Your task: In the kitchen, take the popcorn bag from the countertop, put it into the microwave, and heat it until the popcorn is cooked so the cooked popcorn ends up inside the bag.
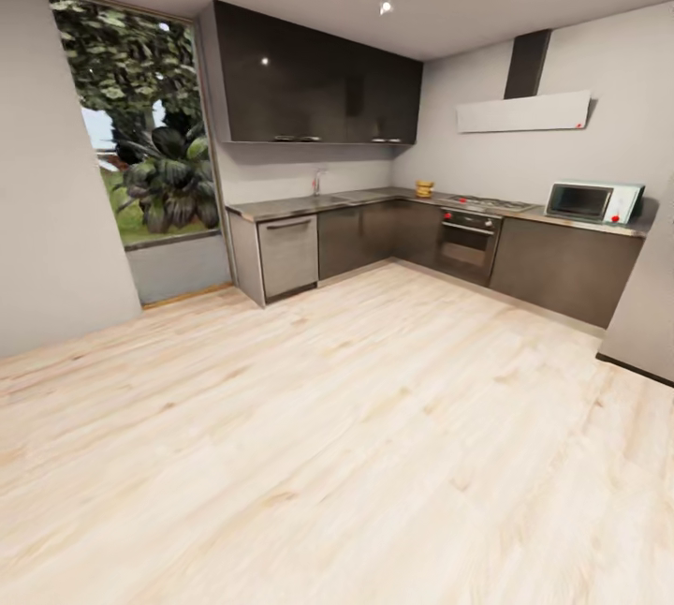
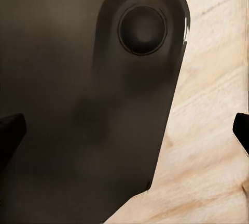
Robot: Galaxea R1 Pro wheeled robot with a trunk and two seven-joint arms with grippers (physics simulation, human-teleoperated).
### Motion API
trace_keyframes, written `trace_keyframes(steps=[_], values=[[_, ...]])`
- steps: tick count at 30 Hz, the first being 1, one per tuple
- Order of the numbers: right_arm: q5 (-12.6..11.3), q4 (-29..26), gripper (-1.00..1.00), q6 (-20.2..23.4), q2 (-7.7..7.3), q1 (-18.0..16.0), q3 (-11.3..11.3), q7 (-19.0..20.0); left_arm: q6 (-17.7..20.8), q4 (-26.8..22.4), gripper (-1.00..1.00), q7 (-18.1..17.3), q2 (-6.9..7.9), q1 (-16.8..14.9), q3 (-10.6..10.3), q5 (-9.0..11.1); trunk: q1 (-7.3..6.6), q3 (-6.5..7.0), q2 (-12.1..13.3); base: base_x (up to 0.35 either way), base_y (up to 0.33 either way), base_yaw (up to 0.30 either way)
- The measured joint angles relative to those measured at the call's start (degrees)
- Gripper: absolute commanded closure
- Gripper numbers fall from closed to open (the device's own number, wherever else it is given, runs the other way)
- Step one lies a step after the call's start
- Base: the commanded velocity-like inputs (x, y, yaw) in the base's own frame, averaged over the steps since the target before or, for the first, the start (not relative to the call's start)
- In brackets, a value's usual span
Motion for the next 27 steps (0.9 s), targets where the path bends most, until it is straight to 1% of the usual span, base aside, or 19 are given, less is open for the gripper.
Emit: trace_keyframes(steps=[6,9,27], values=[[-0.3,0.0,-1.0,-0.8,0.01,0.0,-0.1,0.0,0.0,0.0,-1.0,0.0,0.0,0.0,0.0,0.0,0.0,0.0,0.0,0.325,0.0,-0.264],[-0.3,0.0,-1.0,-0.8,0.01,0.0,-0.1,0.0,0.0,0.0,-1.0,0.0,0.0,0.0,0.0,0.0,0.01,0.0,0.0,0.208,0.0,-0.285],[-0.3,0.0,-1.0,-0.9,-0.05,0.0,-0.1,0.0,-0.1,-0.1,-1.0,0.0,-0.09,0.0,0.2,0.0,0.03,0.0,0.0,0.009,0.0,-0.286]])
